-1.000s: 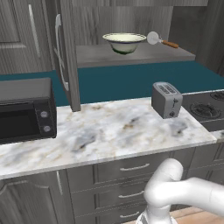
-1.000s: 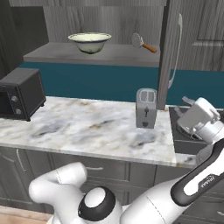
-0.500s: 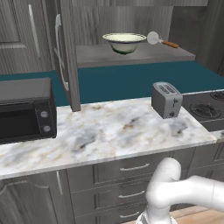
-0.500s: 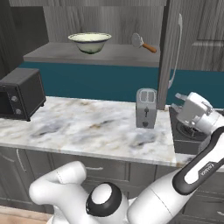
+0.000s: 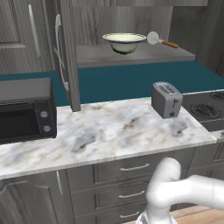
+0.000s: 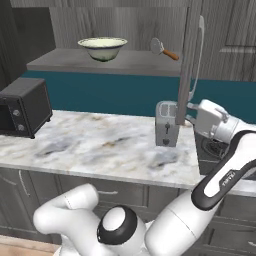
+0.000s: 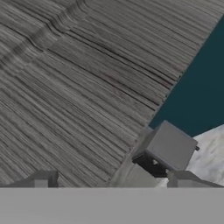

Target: Pick the mug and place it in the sink. Pick the bowl and place it in the open cabinet and then close the cabinet.

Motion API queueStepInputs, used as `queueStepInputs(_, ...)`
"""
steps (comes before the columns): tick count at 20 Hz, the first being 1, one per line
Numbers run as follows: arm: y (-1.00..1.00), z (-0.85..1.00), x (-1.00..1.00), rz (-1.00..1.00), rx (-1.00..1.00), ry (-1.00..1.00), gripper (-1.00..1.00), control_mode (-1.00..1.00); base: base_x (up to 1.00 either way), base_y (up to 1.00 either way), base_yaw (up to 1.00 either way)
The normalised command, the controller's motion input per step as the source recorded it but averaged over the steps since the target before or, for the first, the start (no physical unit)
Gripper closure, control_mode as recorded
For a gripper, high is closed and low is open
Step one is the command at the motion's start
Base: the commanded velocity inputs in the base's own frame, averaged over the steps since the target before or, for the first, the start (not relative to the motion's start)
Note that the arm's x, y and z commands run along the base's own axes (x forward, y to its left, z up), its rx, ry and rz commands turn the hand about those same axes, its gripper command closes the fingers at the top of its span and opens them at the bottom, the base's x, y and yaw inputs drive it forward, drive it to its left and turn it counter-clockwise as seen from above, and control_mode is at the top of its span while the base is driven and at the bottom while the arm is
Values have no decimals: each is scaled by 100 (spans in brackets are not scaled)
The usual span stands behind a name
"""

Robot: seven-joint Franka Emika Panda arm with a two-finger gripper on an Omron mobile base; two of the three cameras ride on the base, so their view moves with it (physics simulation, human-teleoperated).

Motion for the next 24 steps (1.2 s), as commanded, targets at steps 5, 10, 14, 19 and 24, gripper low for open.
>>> queueStepInputs(5, 60, 0, -21, -11, -6, -1, -100, -100, 0, 0, 0)
queueStepInputs(10, 52, 0, -19, -19, -3, -3, -100, -100, 0, 0, 0)
queueStepInputs(14, 13, 0, -32, -47, 0, -7, -100, -100, 0, 0, 0)
queueStepInputs(19, 55, 0, 1, -76, 0, -4, -100, -100, 0, 0, 0)
queueStepInputs(24, 60, 0, 22, -79, -6, 0, -100, -100, 0, 0, 0)
